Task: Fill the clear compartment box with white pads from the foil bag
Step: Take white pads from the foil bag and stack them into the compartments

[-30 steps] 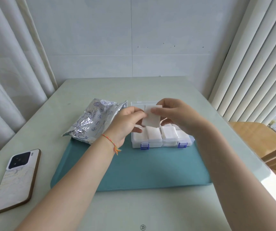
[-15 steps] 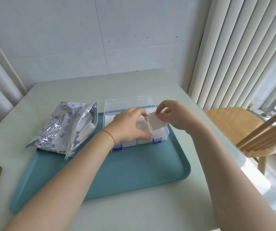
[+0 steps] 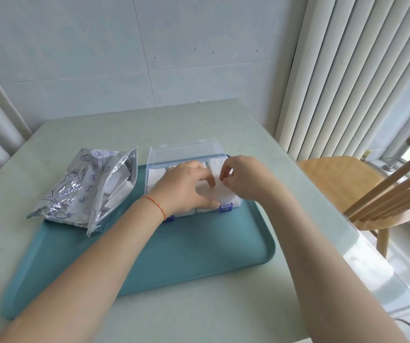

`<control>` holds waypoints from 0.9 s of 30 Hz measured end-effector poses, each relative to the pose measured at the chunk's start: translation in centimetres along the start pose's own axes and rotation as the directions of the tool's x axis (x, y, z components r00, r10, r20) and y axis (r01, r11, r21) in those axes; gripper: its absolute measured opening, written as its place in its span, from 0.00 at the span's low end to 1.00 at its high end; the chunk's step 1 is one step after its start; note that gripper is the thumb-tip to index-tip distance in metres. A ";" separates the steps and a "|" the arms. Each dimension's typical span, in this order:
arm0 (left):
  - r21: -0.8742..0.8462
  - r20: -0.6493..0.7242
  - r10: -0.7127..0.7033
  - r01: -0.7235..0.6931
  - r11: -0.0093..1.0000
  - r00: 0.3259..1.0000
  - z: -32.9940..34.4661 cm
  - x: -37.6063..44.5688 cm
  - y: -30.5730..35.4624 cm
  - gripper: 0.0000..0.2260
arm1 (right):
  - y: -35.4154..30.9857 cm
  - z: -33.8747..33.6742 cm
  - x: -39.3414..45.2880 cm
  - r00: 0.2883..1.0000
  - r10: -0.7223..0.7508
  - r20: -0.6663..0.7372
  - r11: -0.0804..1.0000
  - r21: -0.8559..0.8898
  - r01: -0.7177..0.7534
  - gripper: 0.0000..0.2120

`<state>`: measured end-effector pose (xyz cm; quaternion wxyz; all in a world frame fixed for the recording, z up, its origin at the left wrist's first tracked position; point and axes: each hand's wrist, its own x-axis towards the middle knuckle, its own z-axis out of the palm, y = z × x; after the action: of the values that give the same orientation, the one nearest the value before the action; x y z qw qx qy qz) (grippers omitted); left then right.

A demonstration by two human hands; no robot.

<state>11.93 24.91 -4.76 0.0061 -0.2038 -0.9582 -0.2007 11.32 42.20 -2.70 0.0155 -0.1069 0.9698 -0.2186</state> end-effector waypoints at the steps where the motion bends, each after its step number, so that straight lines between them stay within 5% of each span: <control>1: -0.002 0.003 0.003 -0.002 1.000 1.000 0.0 0.1 -0.1 0.21 | -0.1 0.2 0.0 1.000 0.000 -0.005 1.000 -0.025 0.000 0.11; 13: 0.151 0.134 0.035 -0.056 0.987 0.990 -0.7 -0.2 0.8 0.12 | -1.6 0.4 -0.6 0.997 -0.078 0.018 0.890 -0.449 0.078 0.04; 27: 0.239 0.198 0.030 -0.078 0.968 0.980 -0.5 -0.3 1.4 0.13 | 1.0 0.5 0.6 1.000 0.022 0.001 0.952 -0.306 -0.021 0.11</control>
<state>12.75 25.76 -3.81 -0.0562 -0.2459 -0.9658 -0.0598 10.63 42.72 -3.54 0.0033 -0.0979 0.9931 -0.0652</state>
